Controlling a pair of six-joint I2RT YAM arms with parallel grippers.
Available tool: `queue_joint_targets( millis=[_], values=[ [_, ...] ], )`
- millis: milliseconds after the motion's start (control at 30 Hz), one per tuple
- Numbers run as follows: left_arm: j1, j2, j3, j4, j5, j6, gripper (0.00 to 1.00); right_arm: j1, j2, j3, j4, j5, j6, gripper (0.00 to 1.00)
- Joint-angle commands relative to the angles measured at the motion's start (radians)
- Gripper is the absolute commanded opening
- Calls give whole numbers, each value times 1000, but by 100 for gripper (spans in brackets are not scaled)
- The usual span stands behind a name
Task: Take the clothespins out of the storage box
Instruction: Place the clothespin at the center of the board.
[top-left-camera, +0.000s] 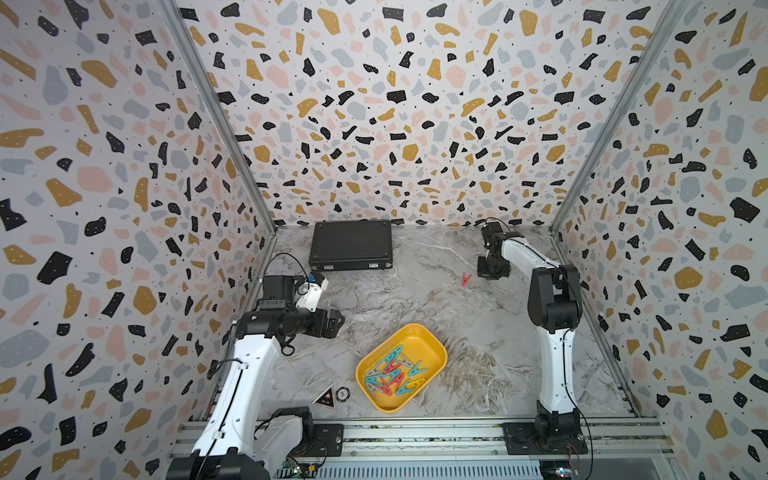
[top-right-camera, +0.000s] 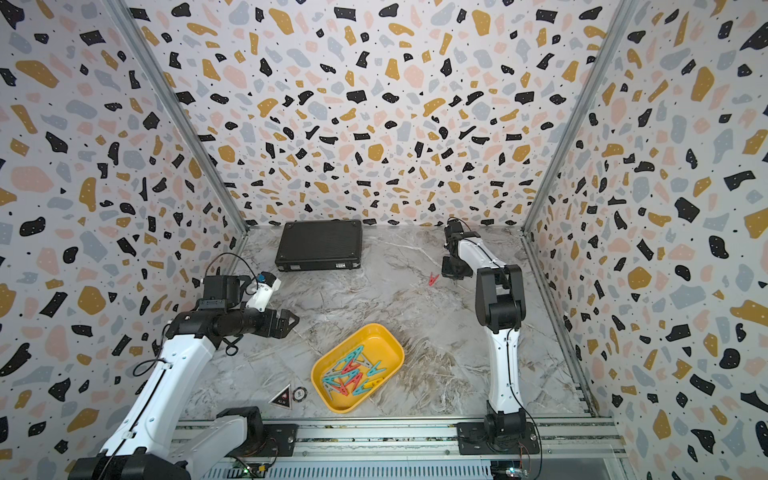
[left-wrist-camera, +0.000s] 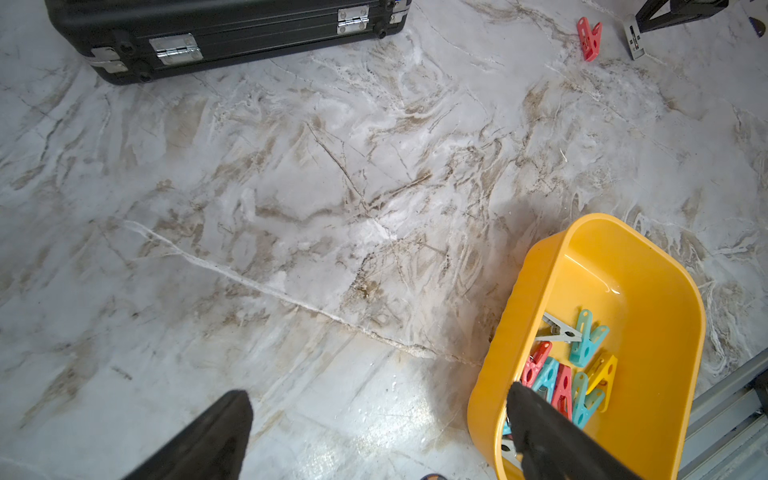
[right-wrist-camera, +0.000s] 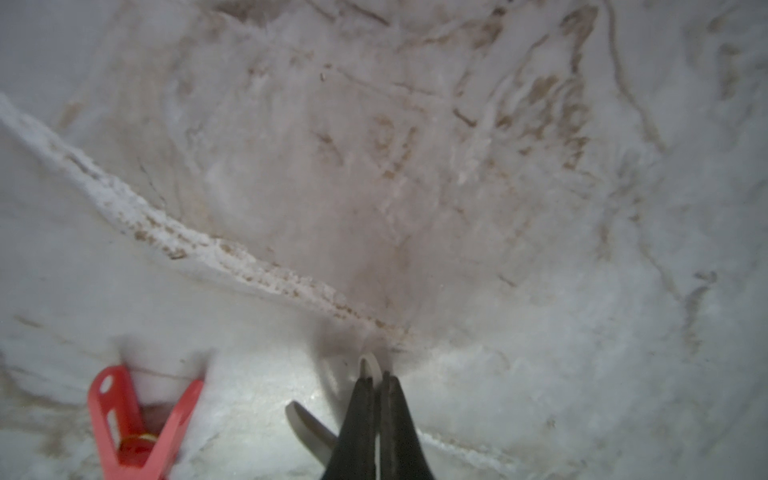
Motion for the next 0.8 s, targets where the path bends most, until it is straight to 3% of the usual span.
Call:
queue_joint_targets(
  millis=[0, 267, 567, 767],
  values=[
    [-3, -16, -12, 2, 14, 14, 100, 3, -9, 35, -47, -24, 11, 7],
    [-3, -16, -11, 1, 14, 14, 100, 4, -71, 50, -54, -67, 9, 23],
    [-2, -17, -12, 1, 11, 13, 100, 3, -183, 112, -116, -112, -7, 27],
    [-3, -15, -12, 0, 9, 14, 100, 25, -373, -19, -98, -201, -12, 27]
  ],
)
